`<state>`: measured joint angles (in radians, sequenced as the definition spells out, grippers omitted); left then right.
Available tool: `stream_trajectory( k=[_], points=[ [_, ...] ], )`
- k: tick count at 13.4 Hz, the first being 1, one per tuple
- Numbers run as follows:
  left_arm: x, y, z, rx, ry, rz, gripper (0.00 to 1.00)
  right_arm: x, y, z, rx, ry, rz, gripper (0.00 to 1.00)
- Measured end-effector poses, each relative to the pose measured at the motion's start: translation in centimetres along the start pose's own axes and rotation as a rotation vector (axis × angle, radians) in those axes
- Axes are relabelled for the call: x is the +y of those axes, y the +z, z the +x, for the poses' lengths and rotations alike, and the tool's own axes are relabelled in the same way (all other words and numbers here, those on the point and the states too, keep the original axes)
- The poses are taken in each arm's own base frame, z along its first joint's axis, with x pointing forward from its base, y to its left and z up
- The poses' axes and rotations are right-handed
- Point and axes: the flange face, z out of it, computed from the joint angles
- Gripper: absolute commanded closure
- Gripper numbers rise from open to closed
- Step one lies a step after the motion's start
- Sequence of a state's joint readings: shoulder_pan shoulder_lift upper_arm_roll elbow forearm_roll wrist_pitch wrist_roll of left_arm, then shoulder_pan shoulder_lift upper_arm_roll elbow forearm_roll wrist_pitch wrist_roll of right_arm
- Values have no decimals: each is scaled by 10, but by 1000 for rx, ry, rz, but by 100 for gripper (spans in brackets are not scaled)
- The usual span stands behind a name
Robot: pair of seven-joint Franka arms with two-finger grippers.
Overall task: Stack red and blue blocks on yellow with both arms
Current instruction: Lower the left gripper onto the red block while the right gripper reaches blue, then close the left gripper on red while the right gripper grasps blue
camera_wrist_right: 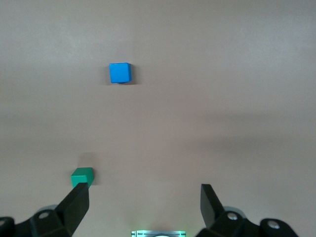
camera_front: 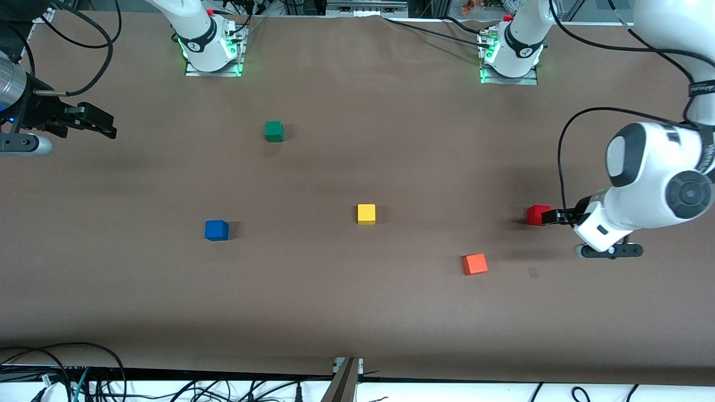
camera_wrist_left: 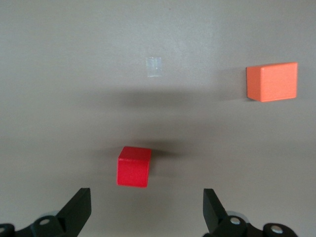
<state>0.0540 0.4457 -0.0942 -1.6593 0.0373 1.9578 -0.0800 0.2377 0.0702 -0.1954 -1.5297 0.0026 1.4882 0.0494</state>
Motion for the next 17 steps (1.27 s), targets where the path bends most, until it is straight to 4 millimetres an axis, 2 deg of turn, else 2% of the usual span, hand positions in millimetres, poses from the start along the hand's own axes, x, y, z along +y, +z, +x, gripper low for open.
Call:
stream_trajectory(
  k=[3, 6, 8, 11, 14, 16, 17],
  points=[
    [0, 45, -8, 40, 30, -3, 0, -12, 22, 11, -42, -40, -10, 0],
    [-12, 89, -21, 88, 76, 7, 0, -44, 42, 20, -72, -99, -21, 0],
    [-21, 109, -31, 109, 100, 18, 0, -58, 63, 33, -71, -113, -8, 0],
    [-25, 124, -40, 110, 116, 17, 0, -60, 120, 61, -18, -117, -1, 0],
    [-26, 130, -43, 114, 135, 16, 0, -60, 183, 77, 7, -108, 9, 0],
    [-32, 136, -45, 115, 148, 16, 0, -64, 218, 88, 17, -91, 39, 0],
    [-35, 138, -46, 112, 159, 16, 8, -66, 235, 95, 28, -85, 42, 0]
  ],
)
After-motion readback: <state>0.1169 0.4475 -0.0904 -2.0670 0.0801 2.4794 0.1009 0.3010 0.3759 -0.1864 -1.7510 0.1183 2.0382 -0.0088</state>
